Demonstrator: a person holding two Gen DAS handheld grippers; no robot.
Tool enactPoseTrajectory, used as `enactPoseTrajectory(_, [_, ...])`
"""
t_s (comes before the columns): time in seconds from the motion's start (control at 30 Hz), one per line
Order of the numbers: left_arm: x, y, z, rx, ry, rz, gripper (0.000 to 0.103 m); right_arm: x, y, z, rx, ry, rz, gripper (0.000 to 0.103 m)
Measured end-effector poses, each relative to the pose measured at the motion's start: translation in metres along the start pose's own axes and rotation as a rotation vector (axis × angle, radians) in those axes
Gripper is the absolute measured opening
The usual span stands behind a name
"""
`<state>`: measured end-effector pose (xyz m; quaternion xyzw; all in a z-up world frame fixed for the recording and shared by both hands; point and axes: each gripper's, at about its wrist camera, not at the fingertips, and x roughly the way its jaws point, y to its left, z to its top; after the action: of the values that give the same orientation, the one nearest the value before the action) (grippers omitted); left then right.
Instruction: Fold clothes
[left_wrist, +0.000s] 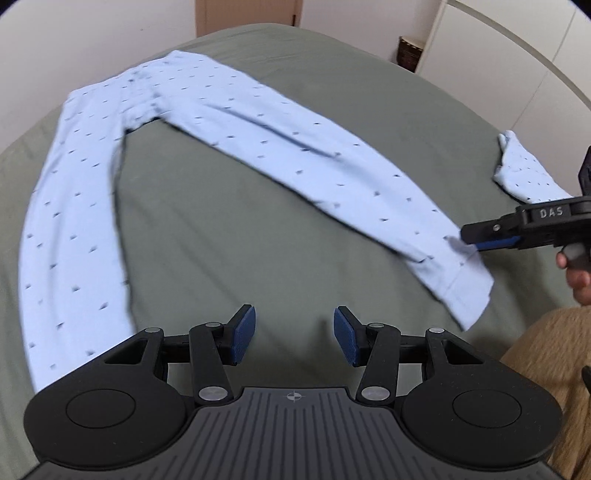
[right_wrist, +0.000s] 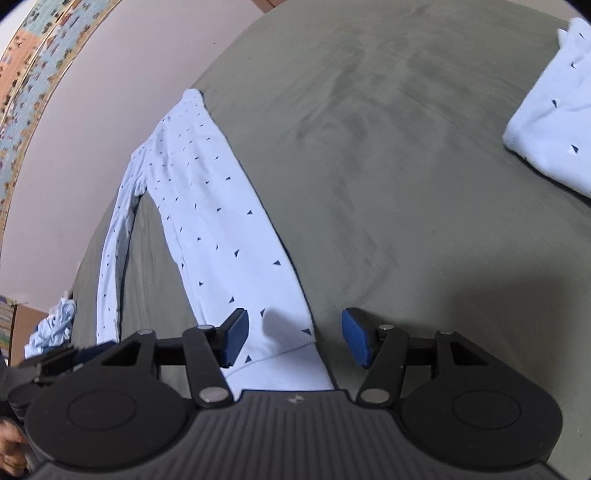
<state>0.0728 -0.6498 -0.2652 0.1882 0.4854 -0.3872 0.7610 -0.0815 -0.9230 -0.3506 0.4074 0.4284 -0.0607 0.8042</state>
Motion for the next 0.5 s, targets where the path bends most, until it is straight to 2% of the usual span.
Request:
enactPoseTrajectory(0.07, [0.004,-0.003,0.001,-0.006,0.009,0.001,0.046,0.001,-0.001,-0.003,-0.013,0.005,0.021,0.046])
enactPoseTrajectory(0.1, [0.004,-0.002,0.001,-0.008,0.011,0.005,0.046,0.001,-0.002,-0.004,-0.027,0.014,0.029,0.035])
enactPoseTrajectory(0.17, [0.005,0.001,0.0,-0.022,0.021,0.02,0.046,0.003,-0.002,-0.006,-0.052,0.03,0.04,0.029])
enactPoseTrajectory(0.23, [0.006,0.005,-0.001,-0.035,0.029,0.035,0.046,0.003,-0.005,-0.006,-0.054,0.029,0.038,0.015])
enactPoseTrajectory(0.33, [0.006,0.011,-0.001,-0.046,0.038,0.049,0.046,0.002,-0.004,-0.002,-0.082,0.028,0.032,0.007])
enactPoseTrajectory(0.5, [0.005,0.015,0.0,-0.043,0.047,0.058,0.046,-0.015,0.007,0.01,-0.182,-0.002,-0.063,0.007])
